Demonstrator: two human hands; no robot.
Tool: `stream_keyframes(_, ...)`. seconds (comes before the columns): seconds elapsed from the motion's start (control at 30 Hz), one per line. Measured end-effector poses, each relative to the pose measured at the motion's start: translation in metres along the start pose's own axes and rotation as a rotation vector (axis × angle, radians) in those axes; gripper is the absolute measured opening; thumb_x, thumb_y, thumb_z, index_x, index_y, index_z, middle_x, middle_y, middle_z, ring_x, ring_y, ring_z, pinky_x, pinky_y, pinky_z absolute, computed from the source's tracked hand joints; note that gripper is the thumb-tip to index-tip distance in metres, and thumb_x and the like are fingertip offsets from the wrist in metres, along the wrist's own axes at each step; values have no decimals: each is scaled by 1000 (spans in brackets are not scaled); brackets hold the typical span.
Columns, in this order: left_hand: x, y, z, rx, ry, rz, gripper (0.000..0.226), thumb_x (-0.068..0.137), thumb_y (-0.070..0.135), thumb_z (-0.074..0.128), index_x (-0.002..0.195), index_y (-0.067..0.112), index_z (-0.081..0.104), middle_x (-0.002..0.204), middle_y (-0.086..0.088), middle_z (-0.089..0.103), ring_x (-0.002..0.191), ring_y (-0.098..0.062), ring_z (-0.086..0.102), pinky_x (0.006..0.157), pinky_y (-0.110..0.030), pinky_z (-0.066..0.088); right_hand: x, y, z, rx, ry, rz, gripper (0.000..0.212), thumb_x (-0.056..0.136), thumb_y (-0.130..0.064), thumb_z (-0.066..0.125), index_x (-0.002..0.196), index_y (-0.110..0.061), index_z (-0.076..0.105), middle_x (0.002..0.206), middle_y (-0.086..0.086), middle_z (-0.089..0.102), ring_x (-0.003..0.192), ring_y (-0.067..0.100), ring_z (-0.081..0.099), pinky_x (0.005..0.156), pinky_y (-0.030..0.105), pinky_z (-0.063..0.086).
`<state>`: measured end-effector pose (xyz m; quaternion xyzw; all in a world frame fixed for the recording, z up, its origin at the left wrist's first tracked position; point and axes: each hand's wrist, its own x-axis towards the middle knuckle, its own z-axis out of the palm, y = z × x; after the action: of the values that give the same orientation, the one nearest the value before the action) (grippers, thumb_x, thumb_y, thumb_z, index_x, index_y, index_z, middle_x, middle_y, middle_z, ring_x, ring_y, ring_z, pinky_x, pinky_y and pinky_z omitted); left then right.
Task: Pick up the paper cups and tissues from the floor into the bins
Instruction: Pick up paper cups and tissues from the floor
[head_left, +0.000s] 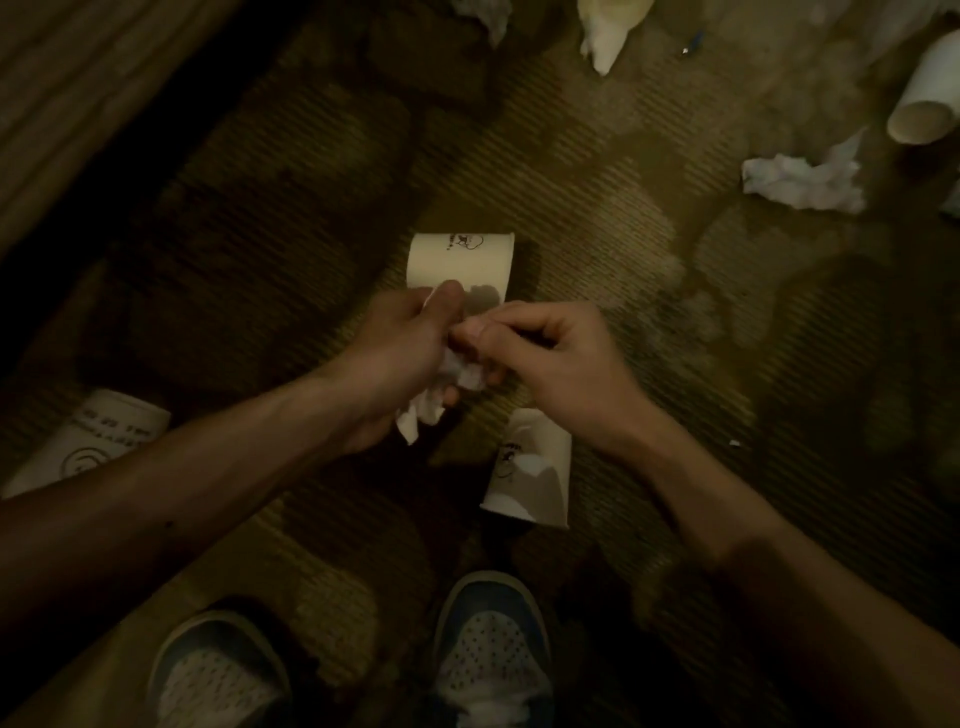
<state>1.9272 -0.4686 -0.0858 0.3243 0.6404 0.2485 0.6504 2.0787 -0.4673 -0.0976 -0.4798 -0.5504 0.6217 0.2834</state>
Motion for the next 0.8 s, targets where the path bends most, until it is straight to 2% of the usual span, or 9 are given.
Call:
stream_keyframes(0.1, 7, 4, 2, 49, -27, -18, 38, 104, 40, 41, 85, 14, 60, 57, 1, 54, 38, -6, 48, 36, -22, 39, 20, 9, -39, -238, 277, 21, 10, 95, -25, 61, 100, -31, 68, 96, -14, 69, 89, -6, 63, 75, 15, 50)
stream_keyframes(0.2, 22, 24, 18, 137, -73, 40, 37, 104, 39, 41, 84, 14, 59, 57, 1, 52, 35, -5, 46, 33, -19, 35, 41, 22, -102, -568, 521, 168, 31, 98, -37, 54, 126, -25, 61, 136, 4, 52, 128, 13, 46, 108, 35, 39)
stream_keyframes(0.27, 34, 41, 30, 170, -97, 97, 37, 104, 38, 40, 86, 13, 59, 57, 0, 51, 33, -5, 45, 32, -17, 34, 48, 32, -138, -759, 580, 326, 44, 99, -42, 49, 139, -25, 51, 155, 11, 29, 144, 27, 23, 117, 42, 22)
stream_keyframes(0.33, 43, 55, 42, 172, -142, 120, 37, 104, 38, 40, 89, 11, 59, 59, 0, 50, 33, -4, 44, 32, -17, 34, 50, 40, -164, -908, 601, 407, 49, 100, -43, 45, 145, -26, 43, 162, 13, 13, 148, 33, 10, 118, 46, 14)
stream_keyframes(0.5, 58, 63, 66, 200, -242, 68, 36, 105, 39, 39, 89, 12, 56, 59, -3, 48, 35, -8, 42, 36, -17, 35, 55, 55, -206, -923, 573, 524, 52, 100, -50, 40, 150, -34, 34, 162, 14, -16, 148, 39, -13, 119, 53, 1)
stream_keyframes(0.57, 62, 63, 69, 187, -252, 39, 35, 105, 39, 39, 90, 12, 56, 61, -3, 48, 36, -8, 42, 36, -17, 35, 60, 58, -219, -928, 540, 553, 56, 101, -52, 37, 152, -30, 31, 163, 12, -10, 149, 37, -5, 121, 52, 4)
stream_keyframes(0.67, 68, 64, 67, 163, -242, 6, 35, 105, 39, 38, 92, 13, 57, 64, 0, 49, 35, -6, 45, 35, -15, 36, 68, 56, -224, -921, 514, 517, 55, 103, -47, 36, 151, -20, 34, 161, 10, 21, 146, 30, 24, 119, 47, 22)
stream_keyframes(0.73, 72, 63, 63, 145, -231, -12, 35, 105, 41, 37, 93, 14, 57, 66, 1, 50, 35, -4, 46, 35, -14, 37, 68, 50, -214, -821, 559, 404, 46, 102, -45, 39, 135, -17, 55, 137, 5, 55, 123, 15, 53, 107, 38, 41)
stream_keyframes(0.8, 76, 62, 58, 129, -216, -16, 36, 105, 43, 36, 95, 15, 57, 66, 2, 50, 37, -5, 46, 36, -14, 37, 65, 45, -195, -697, 602, 295, 37, 103, -42, 42, 100, -19, 70, 96, -4, 70, 83, -3, 62, 82, 25, 51)
